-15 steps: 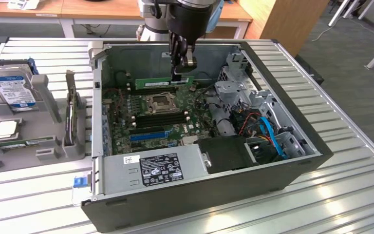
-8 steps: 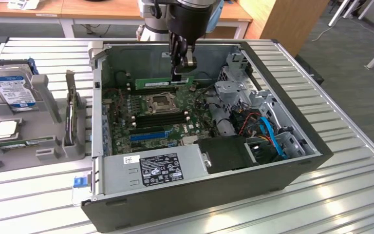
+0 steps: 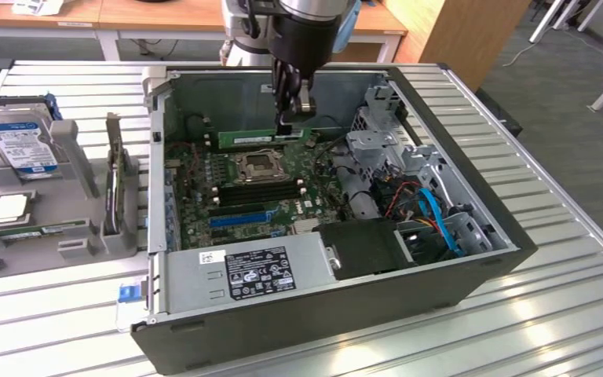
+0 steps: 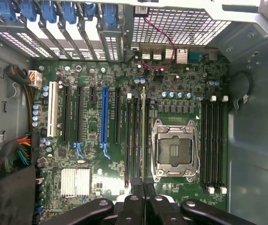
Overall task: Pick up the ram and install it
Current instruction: 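Insert the ram into the slot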
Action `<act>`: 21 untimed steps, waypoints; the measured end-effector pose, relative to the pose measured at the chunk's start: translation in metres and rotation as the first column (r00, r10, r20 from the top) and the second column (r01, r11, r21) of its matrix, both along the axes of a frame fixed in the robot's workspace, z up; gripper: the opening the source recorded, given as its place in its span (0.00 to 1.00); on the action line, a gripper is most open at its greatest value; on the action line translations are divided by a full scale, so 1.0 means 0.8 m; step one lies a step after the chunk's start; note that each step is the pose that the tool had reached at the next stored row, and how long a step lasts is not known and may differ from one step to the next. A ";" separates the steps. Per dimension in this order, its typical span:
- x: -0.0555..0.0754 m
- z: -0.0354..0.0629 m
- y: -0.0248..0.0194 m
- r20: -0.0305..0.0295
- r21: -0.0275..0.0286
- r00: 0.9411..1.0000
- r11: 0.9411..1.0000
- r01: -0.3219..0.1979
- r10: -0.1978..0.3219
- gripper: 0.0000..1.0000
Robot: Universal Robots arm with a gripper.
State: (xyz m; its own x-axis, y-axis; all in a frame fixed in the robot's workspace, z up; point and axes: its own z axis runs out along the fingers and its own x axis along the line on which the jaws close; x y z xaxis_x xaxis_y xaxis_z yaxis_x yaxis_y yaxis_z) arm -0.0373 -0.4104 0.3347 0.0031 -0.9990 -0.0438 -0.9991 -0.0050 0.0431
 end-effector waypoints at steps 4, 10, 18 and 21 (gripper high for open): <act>0.000 -0.005 0.0000 0.000 0.000 1.000 1.000 0.000 0.000 0.12; 0.000 -0.013 0.0000 0.000 0.000 1.000 1.000 0.000 0.000 0.12; 0.000 -0.023 0.0000 0.000 0.000 1.000 1.000 0.000 0.000 0.12; 0.000 -0.027 0.0000 0.000 0.000 1.000 1.000 0.000 0.000 0.12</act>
State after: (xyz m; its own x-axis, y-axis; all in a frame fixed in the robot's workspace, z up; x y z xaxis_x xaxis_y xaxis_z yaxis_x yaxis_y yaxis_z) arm -0.0373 -0.4104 0.3131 0.0031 -0.9990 -0.0440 -0.9991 -0.0050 0.0432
